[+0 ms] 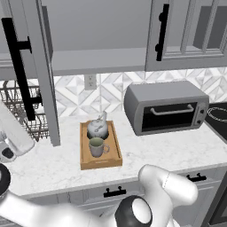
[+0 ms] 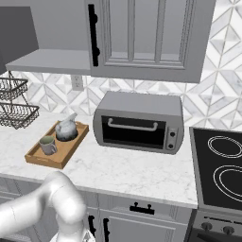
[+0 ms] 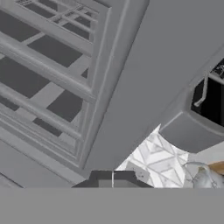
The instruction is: Pick the kettle from the counter and place it on the tray. Then pick the mug from the cabinet and place it on the tray. Then close the cabinet doors.
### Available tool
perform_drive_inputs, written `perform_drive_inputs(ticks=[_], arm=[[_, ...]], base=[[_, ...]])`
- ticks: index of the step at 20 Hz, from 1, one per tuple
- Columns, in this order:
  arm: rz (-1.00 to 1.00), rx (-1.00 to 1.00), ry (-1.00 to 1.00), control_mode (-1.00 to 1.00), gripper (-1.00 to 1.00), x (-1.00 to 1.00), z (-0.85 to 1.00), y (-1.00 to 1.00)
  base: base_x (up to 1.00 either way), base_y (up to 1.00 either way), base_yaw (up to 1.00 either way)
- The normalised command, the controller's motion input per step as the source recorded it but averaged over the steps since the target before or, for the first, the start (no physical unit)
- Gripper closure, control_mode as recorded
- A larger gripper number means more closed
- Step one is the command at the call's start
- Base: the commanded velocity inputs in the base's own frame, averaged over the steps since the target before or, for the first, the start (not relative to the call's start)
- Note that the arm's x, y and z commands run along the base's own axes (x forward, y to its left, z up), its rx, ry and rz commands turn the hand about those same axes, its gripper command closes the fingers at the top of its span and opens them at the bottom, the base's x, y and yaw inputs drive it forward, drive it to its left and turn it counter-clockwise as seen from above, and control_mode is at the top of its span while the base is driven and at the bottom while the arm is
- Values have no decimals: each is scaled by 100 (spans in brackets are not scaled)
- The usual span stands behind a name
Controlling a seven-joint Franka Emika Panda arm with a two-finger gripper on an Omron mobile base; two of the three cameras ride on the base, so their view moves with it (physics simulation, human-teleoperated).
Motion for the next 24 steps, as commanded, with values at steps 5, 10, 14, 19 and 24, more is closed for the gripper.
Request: perform_drive_inputs(ticks=[5, 10, 14, 19, 24], arm=[[0, 0, 4, -100, 100, -21, 43, -100], [0, -7, 0, -100, 100, -2, 15, -100], [0, -6, 0, -100, 100, 27, 12, -100], [7, -1, 0, -100, 100, 71, 17, -100], [24, 0, -2, -100, 100, 100, 38, -100]], base=[[0, 0, 0], [0, 0, 0], [0, 0, 0], [0, 0, 0], [0, 0, 0]])
